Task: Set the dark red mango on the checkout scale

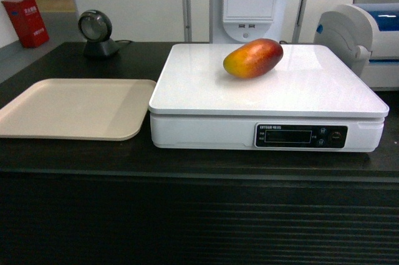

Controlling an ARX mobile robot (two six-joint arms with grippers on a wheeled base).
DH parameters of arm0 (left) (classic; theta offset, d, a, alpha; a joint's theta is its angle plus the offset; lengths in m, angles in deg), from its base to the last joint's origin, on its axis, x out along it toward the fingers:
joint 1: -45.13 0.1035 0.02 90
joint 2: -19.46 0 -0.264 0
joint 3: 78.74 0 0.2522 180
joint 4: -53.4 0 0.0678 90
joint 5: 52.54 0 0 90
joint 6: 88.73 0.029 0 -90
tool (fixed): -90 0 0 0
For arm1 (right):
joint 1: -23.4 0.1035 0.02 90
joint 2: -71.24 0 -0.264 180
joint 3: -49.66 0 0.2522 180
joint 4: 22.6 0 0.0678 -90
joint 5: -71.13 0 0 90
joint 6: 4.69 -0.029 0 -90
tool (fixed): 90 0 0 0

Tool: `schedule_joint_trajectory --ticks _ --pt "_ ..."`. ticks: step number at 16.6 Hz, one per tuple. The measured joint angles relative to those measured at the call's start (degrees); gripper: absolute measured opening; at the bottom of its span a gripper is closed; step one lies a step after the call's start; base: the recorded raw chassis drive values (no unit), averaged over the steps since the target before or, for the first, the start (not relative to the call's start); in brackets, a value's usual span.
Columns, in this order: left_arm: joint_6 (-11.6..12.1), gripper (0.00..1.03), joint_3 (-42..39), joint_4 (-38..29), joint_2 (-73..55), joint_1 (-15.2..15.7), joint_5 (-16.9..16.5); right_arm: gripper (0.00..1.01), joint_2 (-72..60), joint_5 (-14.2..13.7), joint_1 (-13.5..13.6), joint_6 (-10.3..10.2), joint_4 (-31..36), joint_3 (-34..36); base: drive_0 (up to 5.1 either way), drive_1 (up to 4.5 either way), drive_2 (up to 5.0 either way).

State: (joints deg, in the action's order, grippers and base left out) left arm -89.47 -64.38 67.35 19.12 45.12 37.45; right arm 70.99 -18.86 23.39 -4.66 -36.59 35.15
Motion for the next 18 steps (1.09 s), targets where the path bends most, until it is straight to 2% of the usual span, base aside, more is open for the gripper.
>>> schedule_joint_trajectory --ticks 18 --pt "0.0 0.98 0.0 0.0 0.0 0.0 0.0 0.98 0.0 0.0 0.0 0.0 0.0 0.0 0.0 0.00 0.0"
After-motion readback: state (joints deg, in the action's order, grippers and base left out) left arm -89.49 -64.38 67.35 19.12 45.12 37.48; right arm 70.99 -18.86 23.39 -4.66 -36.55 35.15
